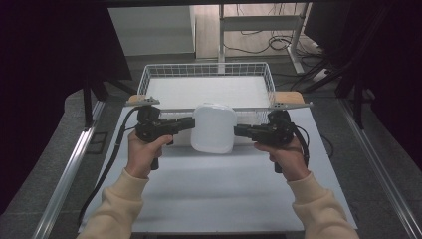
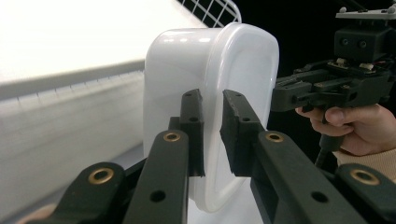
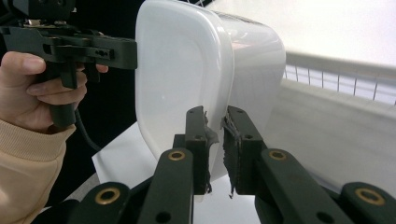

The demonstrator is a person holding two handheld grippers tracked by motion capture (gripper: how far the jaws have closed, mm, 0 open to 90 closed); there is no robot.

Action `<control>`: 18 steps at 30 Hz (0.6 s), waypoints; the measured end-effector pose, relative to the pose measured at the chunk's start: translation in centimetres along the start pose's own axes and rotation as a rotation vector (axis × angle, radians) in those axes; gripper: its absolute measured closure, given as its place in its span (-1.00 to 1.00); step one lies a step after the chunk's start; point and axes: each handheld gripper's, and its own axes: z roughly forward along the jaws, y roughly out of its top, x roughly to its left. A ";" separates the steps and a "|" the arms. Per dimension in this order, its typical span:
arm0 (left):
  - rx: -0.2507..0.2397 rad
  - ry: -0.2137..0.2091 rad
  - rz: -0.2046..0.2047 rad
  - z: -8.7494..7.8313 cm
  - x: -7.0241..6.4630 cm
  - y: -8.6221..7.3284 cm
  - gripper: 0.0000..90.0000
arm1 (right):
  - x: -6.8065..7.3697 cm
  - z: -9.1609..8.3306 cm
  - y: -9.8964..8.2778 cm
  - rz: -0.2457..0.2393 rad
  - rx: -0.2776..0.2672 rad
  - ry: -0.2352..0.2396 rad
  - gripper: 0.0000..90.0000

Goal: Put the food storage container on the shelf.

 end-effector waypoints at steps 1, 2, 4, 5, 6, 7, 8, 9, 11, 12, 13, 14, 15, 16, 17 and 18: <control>-0.002 0.002 0.002 0.0 0.0 0.3 0.76 | 0.0 0.0 0.3 -0.004 0.000 0.000 0.78; -0.003 0.005 0.007 0.0 0.0 0.5 0.76 | 0.0 -0.1 0.5 -0.007 -0.001 0.000 0.78; -0.009 0.012 0.012 0.0 0.0 1.1 0.76 | 0.0 0.0 1.0 -0.012 0.000 -0.005 0.78; -0.012 0.014 0.011 0.0 0.0 1.3 0.76 | 0.0 0.0 1.3 -0.011 0.002 -0.006 0.78; -0.012 0.014 0.011 0.0 0.0 1.3 0.76 | 0.0 0.0 1.3 -0.011 0.002 -0.006 0.78; -0.017 0.015 0.015 0.0 0.2 1.8 0.76 | -0.1 0.1 1.9 -0.019 0.004 -0.011 0.78; -0.020 0.017 0.017 0.0 0.3 2.0 0.76 | -0.1 0.1 2.1 -0.023 0.004 -0.012 0.78; -0.021 0.022 0.016 -0.1 0.3 2.2 0.76 | -0.2 0.2 2.4 -0.026 0.006 -0.014 0.78; -0.026 0.027 0.020 -0.1 0.4 2.6 0.76 | -0.2 0.4 3.0 -0.031 0.010 -0.017 0.78; -0.027 0.027 0.020 -0.1 0.5 2.8 0.76 | -0.3 0.4 3.2 -0.030 0.013 -0.019 0.78; -0.028 0.026 0.023 -0.1 0.6 3.0 0.76 | -0.3 0.5 3.5 -0.032 0.015 -0.017 0.78; -0.030 0.028 0.021 -0.2 0.7 3.2 0.76 | -0.4 0.6 3.8 -0.036 0.014 -0.018 0.78; -0.031 0.029 0.021 -0.2 0.8 3.4 0.76 | -0.4 0.6 4.0 -0.039 0.014 -0.019 0.78; -0.033 0.029 0.022 -0.2 0.8 3.6 0.76 | -0.4 0.7 4.3 -0.037 0.016 -0.019 0.78; -0.035 0.028 0.026 -0.2 0.9 3.8 0.76 | -0.4 0.7 4.5 -0.041 0.015 -0.022 0.78; -0.035 0.028 0.026 -0.2 0.9 3.8 0.76 | -0.4 0.7 4.5 -0.041 0.015 -0.022 0.78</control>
